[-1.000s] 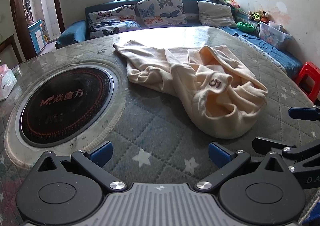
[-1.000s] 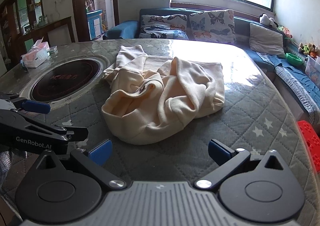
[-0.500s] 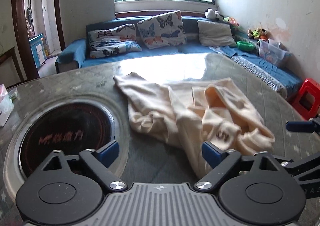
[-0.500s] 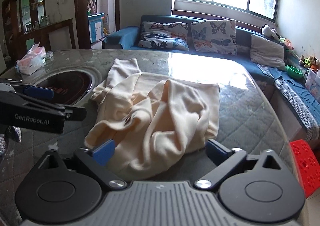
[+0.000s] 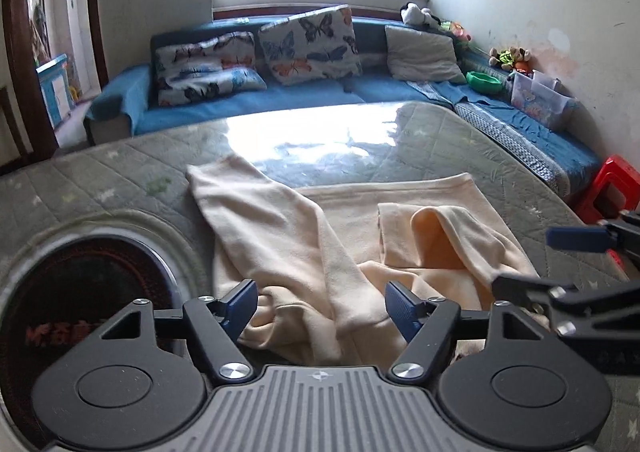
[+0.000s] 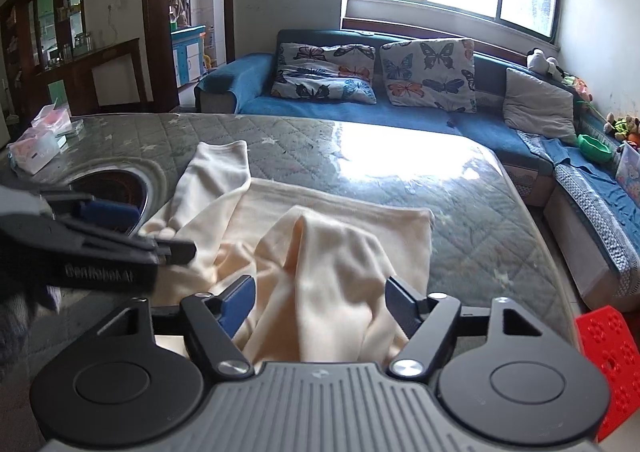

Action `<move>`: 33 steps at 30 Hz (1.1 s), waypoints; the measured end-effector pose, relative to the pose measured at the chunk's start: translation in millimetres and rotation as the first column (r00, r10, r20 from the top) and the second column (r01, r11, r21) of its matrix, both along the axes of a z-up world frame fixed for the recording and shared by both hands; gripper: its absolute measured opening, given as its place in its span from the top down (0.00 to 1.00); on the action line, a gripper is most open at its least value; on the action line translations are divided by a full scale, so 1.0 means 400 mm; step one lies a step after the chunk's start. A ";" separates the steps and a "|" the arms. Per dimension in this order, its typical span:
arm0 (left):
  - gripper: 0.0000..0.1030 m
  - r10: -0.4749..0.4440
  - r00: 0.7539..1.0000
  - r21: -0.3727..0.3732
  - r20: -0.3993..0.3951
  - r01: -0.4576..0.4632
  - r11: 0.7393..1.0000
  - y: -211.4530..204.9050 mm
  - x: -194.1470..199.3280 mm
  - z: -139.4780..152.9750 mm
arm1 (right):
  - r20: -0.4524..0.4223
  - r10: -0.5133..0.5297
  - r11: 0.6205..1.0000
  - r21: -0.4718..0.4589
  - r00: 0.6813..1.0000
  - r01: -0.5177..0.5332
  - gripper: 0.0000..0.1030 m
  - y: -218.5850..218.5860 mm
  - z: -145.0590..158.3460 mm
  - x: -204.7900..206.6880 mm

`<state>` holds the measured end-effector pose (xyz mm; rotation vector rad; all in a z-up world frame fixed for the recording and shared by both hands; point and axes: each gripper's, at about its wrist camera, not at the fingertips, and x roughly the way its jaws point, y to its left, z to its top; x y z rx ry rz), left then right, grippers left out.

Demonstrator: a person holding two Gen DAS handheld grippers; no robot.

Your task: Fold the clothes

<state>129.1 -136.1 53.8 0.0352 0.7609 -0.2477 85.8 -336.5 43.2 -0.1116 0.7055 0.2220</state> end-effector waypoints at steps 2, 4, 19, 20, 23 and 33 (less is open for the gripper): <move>0.33 -0.018 1.000 -0.003 -0.010 0.018 1.000 -0.005 0.008 -0.010 | -0.006 0.009 1.000 -0.006 1.000 -0.009 0.32 0.006 -0.003 0.030; 0.46 -0.025 0.999 0.005 -0.021 0.025 1.000 -0.009 0.019 -0.022 | -0.014 0.021 1.000 -0.017 1.000 -0.022 0.33 0.017 -0.010 0.061; 0.98 -0.060 0.998 -0.063 0.035 0.062 0.996 0.039 -0.028 -0.001 | -0.069 -0.018 0.998 -0.065 0.997 0.014 0.93 -0.002 -0.075 0.130; 0.98 -0.054 0.998 -0.069 0.041 0.056 0.996 0.047 -0.038 0.006 | -0.052 -0.027 0.997 -0.070 0.998 0.024 0.94 -0.013 -0.064 0.116; 0.98 -0.034 0.997 -0.087 0.064 0.039 0.995 0.075 -0.073 0.030 | -0.007 -0.055 0.997 -0.059 0.998 0.055 0.94 -0.047 -0.034 0.076; 0.98 0.039 0.995 -0.141 0.088 -0.026 0.990 0.208 -0.235 0.089 | 0.098 -0.164 0.986 -0.021 0.982 0.167 0.94 -0.170 0.049 -0.098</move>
